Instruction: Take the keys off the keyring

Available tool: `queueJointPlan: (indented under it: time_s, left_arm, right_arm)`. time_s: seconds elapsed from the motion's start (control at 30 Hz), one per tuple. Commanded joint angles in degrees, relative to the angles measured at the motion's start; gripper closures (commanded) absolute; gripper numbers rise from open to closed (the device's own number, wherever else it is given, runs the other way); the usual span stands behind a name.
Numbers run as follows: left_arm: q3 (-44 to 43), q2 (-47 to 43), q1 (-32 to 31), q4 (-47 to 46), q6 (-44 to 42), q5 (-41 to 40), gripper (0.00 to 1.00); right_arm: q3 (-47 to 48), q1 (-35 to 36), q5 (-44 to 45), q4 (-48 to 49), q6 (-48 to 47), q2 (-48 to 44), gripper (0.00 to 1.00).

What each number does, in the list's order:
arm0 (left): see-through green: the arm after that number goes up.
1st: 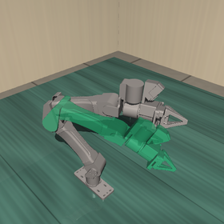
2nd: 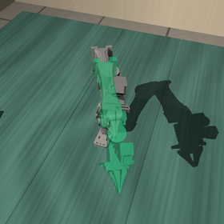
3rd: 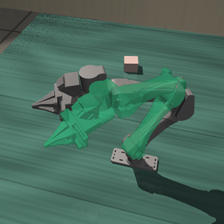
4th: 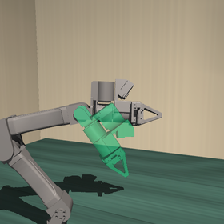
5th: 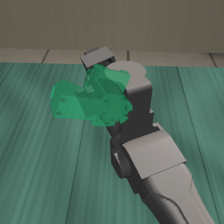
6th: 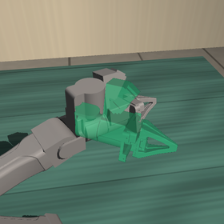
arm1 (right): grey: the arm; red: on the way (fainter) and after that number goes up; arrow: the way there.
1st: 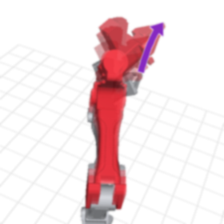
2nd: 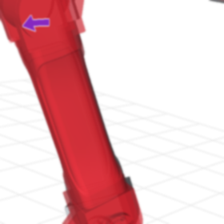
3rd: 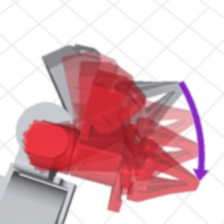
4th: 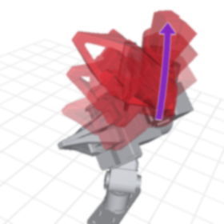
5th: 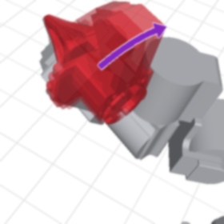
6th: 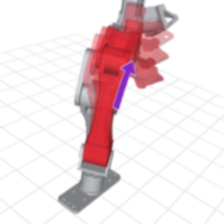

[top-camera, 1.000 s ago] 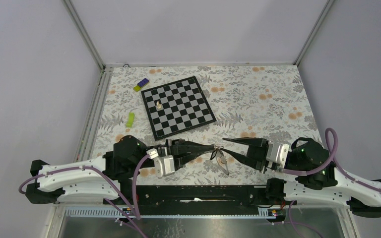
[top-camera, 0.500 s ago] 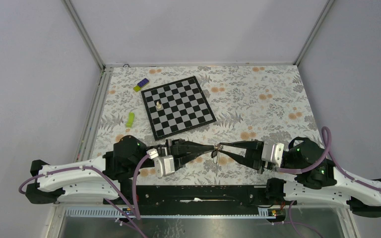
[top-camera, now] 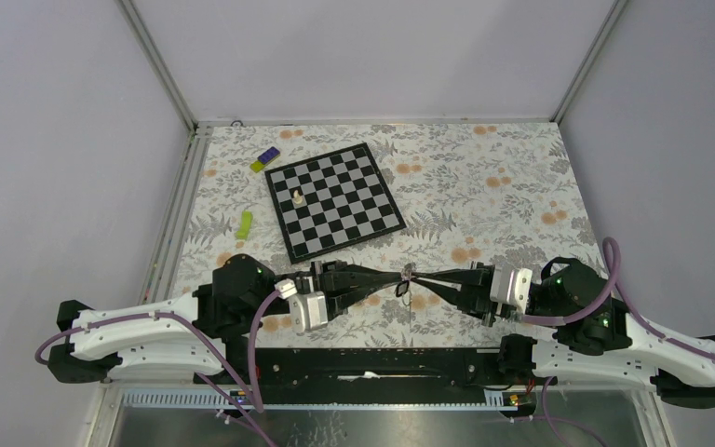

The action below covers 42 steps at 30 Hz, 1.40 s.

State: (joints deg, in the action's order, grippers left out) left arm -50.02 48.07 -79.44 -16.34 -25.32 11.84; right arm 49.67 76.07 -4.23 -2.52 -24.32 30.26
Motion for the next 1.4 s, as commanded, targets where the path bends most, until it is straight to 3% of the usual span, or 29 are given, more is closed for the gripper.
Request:
queueJointPlan:
  time_s: [0.0,0.1,0.5,0.57,0.83,1.37]
  left_arm:
    - [-0.82,-0.94,0.07,-3.55,-0.6,0.92,1.0]
    - [-0.62,-1.12,0.07,-3.53,-0.46,0.78,1.0]
    - [0.1,-1.33,0.07,-2.98,-0.27,1.43,1.0]
    - [0.06,-1.19,0.07,-2.76,0.1,1.44,0.92]
    - [0.22,-1.38,0.06,-2.7,0.49,0.71,0.79]
    - [0.16,0.34,0.06,-4.3,1.69,0.34,0.75]
  right_arm:
    - [2.3,0.04,-0.69,1.64,0.43,-0.42,0.91]
    - [2.66,0.04,-0.61,1.66,0.18,-0.47,1.0]
    - [6.77,0.04,-0.5,-0.97,-2.02,1.03,1.0]
    - [7.21,0.04,-0.68,-1.29,-2.2,1.45,1.0]
    - [8.15,0.04,-2.04,-2.1,-2.4,2.56,1.0]
    - [7.51,0.04,-2.78,-0.97,-2.39,2.26,1.0]
